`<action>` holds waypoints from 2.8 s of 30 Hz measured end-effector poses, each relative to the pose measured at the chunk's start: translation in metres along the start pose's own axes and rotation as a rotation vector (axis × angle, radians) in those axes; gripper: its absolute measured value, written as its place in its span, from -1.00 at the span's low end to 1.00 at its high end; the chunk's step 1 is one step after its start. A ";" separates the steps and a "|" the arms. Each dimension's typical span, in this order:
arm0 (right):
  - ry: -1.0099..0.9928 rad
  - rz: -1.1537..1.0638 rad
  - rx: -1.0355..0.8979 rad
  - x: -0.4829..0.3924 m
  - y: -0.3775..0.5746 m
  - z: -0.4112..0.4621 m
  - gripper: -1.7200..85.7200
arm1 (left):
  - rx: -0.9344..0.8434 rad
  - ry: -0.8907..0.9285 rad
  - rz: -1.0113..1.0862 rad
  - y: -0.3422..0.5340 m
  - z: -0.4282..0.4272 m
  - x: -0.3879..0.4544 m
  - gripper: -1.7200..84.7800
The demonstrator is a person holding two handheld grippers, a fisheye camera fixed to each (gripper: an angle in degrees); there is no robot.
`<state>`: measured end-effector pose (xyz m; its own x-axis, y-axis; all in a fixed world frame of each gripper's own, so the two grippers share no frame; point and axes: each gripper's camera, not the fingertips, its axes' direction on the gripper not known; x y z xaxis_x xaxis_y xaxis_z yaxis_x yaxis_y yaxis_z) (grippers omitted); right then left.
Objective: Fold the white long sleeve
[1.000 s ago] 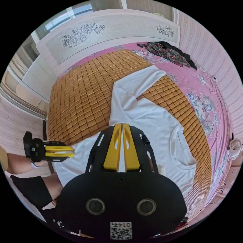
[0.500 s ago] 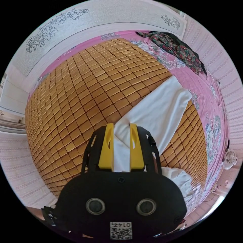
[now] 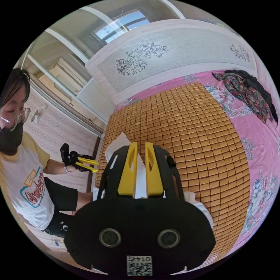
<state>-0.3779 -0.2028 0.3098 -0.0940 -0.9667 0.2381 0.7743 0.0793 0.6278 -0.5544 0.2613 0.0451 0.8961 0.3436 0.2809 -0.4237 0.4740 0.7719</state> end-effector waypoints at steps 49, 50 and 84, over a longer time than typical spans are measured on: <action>0.631 0.237 -0.345 -0.005 -0.006 0.166 -0.97 | -0.022 -0.291 -0.465 0.037 0.004 -0.148 -0.96; 0.636 0.242 -0.335 -0.004 -0.008 0.164 -0.97 | -0.003 -0.291 -0.462 0.035 0.002 -0.146 -0.96; 0.324 0.998 -0.178 -0.243 0.427 -0.008 -0.86 | -0.389 -0.069 0.136 0.024 0.108 0.171 -0.82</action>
<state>-0.0194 0.0639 0.5146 0.7847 -0.5043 0.3604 0.4918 0.8604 0.1333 -0.3968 0.2441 0.1740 0.8294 0.3754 0.4137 -0.5456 0.7035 0.4554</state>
